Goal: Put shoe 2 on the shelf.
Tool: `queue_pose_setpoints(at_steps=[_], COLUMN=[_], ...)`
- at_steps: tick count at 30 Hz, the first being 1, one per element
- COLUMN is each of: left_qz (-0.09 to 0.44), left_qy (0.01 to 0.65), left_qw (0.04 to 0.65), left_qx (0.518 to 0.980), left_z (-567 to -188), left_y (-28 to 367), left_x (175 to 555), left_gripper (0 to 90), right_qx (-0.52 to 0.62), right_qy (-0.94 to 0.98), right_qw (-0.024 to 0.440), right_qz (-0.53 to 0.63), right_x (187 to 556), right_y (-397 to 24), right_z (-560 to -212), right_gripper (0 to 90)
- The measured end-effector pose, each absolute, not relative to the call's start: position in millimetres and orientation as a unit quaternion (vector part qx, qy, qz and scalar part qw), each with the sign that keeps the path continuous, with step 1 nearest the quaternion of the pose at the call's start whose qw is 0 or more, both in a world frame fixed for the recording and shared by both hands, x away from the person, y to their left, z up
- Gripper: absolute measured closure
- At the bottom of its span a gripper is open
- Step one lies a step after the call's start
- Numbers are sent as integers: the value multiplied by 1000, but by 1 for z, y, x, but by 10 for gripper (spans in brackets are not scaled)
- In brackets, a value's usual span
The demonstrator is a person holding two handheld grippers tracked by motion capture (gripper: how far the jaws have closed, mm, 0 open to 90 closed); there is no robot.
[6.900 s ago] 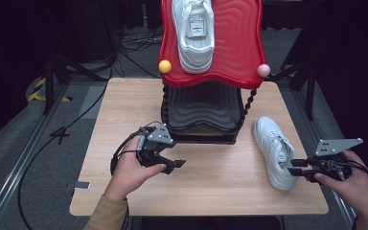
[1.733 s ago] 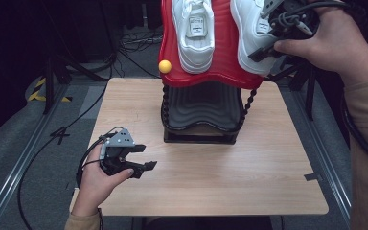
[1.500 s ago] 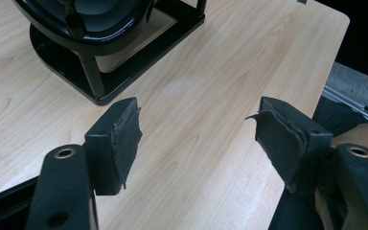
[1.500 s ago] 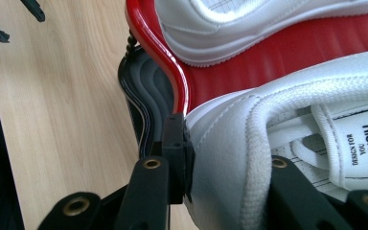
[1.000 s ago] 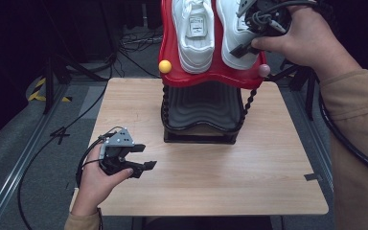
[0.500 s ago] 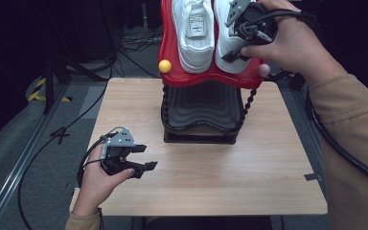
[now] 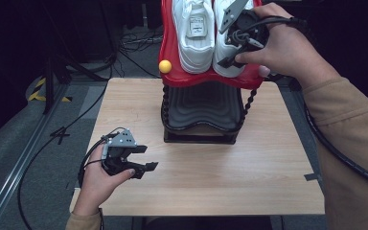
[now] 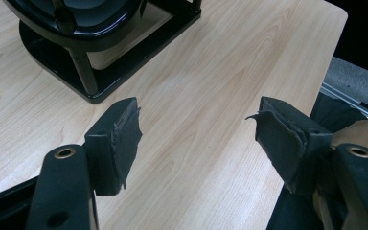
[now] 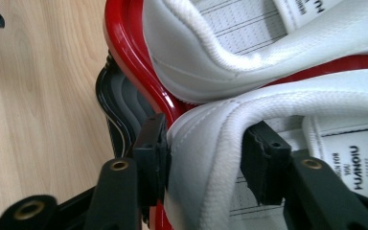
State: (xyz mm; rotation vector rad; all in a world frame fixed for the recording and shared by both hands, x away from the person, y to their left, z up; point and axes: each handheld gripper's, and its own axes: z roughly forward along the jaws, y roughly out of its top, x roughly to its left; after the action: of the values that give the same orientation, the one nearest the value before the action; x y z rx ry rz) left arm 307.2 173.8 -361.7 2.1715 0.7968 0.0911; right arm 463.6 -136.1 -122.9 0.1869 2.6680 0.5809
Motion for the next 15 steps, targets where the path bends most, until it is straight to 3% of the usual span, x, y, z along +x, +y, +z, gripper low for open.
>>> queue_pose_setpoints(at_steps=[9, 15], left_qz=[37, 35], left_qy=[314, 314], left_qw=[401, 395], left_qx=[860, 863], left_z=[-361, -363], left_y=[172, 170], left_x=[307, 306], left_gripper=[328, 327], right_qx=[92, 88], right_qy=[935, 922], right_qw=[195, 194], right_qz=[283, 324], right_x=[456, 442], right_y=[-152, -166], right_z=[-107, -94], right_gripper=[424, 411])
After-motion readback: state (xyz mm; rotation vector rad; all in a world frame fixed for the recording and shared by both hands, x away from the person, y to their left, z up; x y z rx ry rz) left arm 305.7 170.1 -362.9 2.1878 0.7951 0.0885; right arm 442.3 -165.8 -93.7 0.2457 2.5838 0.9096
